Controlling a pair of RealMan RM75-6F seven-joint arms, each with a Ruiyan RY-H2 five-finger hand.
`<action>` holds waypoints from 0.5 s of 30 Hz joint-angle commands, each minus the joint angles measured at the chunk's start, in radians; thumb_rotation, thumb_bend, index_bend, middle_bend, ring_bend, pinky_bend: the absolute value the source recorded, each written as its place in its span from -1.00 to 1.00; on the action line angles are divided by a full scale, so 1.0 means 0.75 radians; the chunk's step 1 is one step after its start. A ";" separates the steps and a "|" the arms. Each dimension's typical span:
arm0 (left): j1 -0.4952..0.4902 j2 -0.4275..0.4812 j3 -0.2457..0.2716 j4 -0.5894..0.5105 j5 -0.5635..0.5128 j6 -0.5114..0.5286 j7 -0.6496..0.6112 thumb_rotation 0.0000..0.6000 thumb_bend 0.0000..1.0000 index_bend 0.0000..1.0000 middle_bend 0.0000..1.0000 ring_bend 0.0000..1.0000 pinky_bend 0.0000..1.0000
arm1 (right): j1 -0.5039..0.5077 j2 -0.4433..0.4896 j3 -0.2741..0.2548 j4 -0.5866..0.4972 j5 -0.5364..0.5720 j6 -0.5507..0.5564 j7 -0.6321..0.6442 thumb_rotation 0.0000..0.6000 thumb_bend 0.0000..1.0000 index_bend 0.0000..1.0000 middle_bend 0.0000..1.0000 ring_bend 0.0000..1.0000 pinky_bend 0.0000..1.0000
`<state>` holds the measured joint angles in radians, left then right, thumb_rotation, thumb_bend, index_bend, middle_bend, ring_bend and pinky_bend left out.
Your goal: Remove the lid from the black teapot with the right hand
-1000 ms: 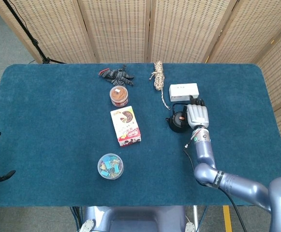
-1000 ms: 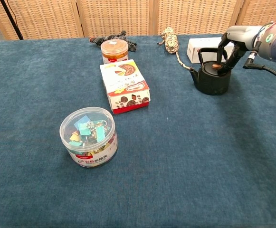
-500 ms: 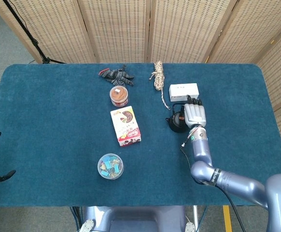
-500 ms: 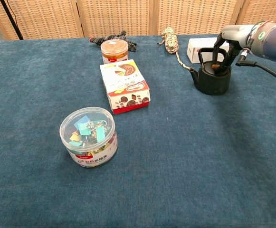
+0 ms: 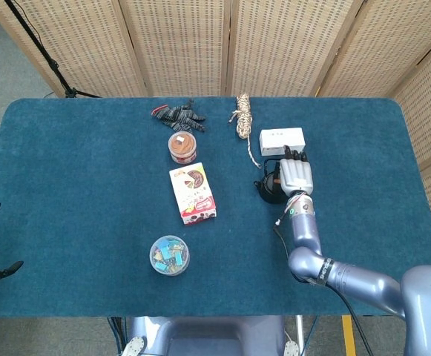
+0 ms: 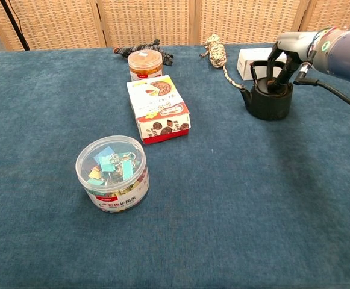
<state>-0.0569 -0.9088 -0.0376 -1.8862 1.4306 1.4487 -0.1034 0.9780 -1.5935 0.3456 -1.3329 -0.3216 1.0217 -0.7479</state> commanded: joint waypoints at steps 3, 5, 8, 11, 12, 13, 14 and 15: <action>0.001 0.001 0.000 0.001 0.000 0.001 -0.003 1.00 -0.87 -1.00 -1.00 -1.00 -1.00 | -0.012 0.022 -0.002 -0.041 -0.030 0.016 0.018 1.00 -0.08 0.15 -1.00 -1.00 -1.00; 0.001 0.002 0.000 0.001 0.002 0.001 -0.007 1.00 -0.87 -1.00 -1.00 -1.00 -1.00 | -0.021 0.046 0.001 -0.080 -0.051 0.033 0.031 1.00 -0.07 0.15 -1.00 -1.00 -1.00; 0.002 0.003 0.001 0.003 0.006 0.004 -0.013 1.00 -0.87 -1.00 -1.00 -1.00 -1.00 | -0.038 0.092 0.005 -0.152 -0.093 0.061 0.052 1.00 -0.06 0.16 -1.00 -1.00 -1.00; 0.001 0.005 0.000 0.005 0.008 0.003 -0.019 1.00 -0.87 -1.00 -1.00 -1.00 -1.00 | -0.060 0.142 0.003 -0.230 -0.143 0.089 0.073 1.00 -0.06 0.16 -1.00 -1.00 -1.00; 0.001 0.006 0.000 0.005 0.009 0.002 -0.021 1.00 -0.87 -1.00 -1.00 -1.00 -1.00 | -0.070 0.162 0.001 -0.258 -0.160 0.098 0.081 1.00 -0.06 0.16 -1.00 -1.00 -1.00; 0.001 0.007 0.001 0.004 0.011 0.001 -0.023 1.00 -0.87 -1.00 -1.00 -1.00 -1.00 | -0.086 0.191 0.000 -0.300 -0.187 0.107 0.100 1.00 -0.06 0.16 -1.00 -1.00 -1.00; 0.001 0.007 0.002 0.004 0.013 0.001 -0.025 1.00 -0.87 -1.00 -1.00 -1.00 -1.00 | -0.101 0.216 -0.003 -0.334 -0.208 0.110 0.117 1.00 -0.06 0.16 -1.00 -1.00 -1.00; 0.001 0.008 0.004 0.003 0.018 0.002 -0.026 1.00 -0.87 -1.00 -1.00 -1.00 -1.00 | -0.121 0.247 -0.012 -0.371 -0.240 0.118 0.135 1.00 -0.06 0.16 -1.00 -1.00 -1.00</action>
<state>-0.0560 -0.9031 -0.0356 -1.8835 1.4431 1.4500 -0.1221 0.9190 -1.4567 0.3449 -1.5546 -0.4543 1.0920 -0.6787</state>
